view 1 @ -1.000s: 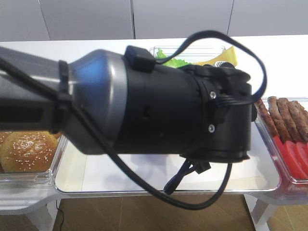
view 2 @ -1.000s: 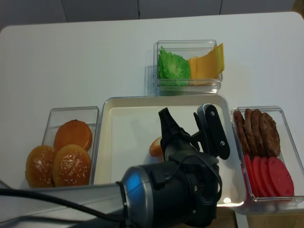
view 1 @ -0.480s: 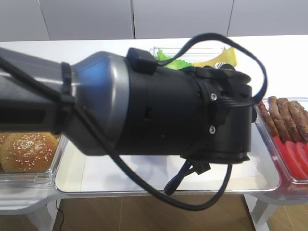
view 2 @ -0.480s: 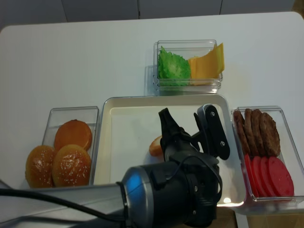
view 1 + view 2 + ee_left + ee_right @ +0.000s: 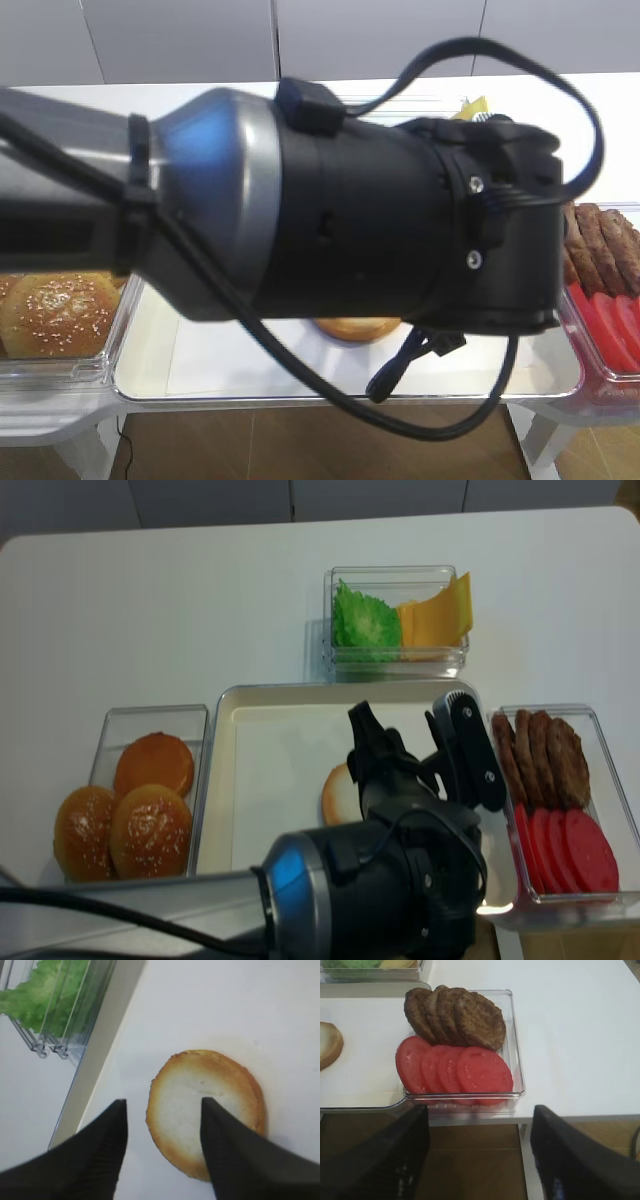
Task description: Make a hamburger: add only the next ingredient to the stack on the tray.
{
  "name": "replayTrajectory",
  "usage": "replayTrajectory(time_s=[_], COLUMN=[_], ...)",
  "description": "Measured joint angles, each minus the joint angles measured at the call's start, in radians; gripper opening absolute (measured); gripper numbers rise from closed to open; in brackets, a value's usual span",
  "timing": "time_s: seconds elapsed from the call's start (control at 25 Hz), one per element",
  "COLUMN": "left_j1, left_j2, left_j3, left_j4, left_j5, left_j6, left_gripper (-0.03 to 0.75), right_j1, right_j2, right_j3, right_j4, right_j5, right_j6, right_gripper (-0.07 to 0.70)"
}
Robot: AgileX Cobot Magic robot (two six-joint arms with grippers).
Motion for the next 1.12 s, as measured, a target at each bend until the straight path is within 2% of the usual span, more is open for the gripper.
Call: replayTrajectory(time_s=[0.08,0.24,0.4,0.44,0.56,0.76,0.92,1.12], left_j1=[0.000,-0.002,0.029,0.065,0.134,0.305,0.460,0.617], left_j2=[0.000,0.000,0.000,0.000,-0.007,-0.062,-0.114,-0.179], left_j3=[0.000,-0.014,-0.086,-0.132,-0.189,-0.199,-0.203,-0.203], left_j4=[-0.002,-0.014,-0.151,-0.261,-0.396,-0.627,-0.751,-0.788], left_j5=[0.001,0.022,0.038,0.057,0.084,0.094,0.111,0.140], left_j6=[0.000,0.004,0.107,0.186,0.288,0.388,0.434,0.455], left_gripper=[0.412,0.428,0.428,0.428,0.426,0.398,0.370,0.327], right_j1=[0.000,0.000,0.000,0.000,0.000,0.000,0.000,0.000], right_j2=[0.000,0.000,0.000,0.000,0.000,0.000,0.000,0.000], right_j3=[0.000,0.000,0.000,0.000,0.000,0.000,0.000,0.000], right_j4=[0.000,0.000,0.000,0.000,0.000,0.000,0.000,0.000], right_j5=[0.000,0.000,0.000,0.000,0.000,0.000,0.000,0.000], right_j6=[-0.002,-0.002,-0.002,-0.002,-0.002,-0.002,-0.002,-0.004], right_gripper=[0.499,0.499,0.499,0.499,0.499,0.499,0.499,0.499])
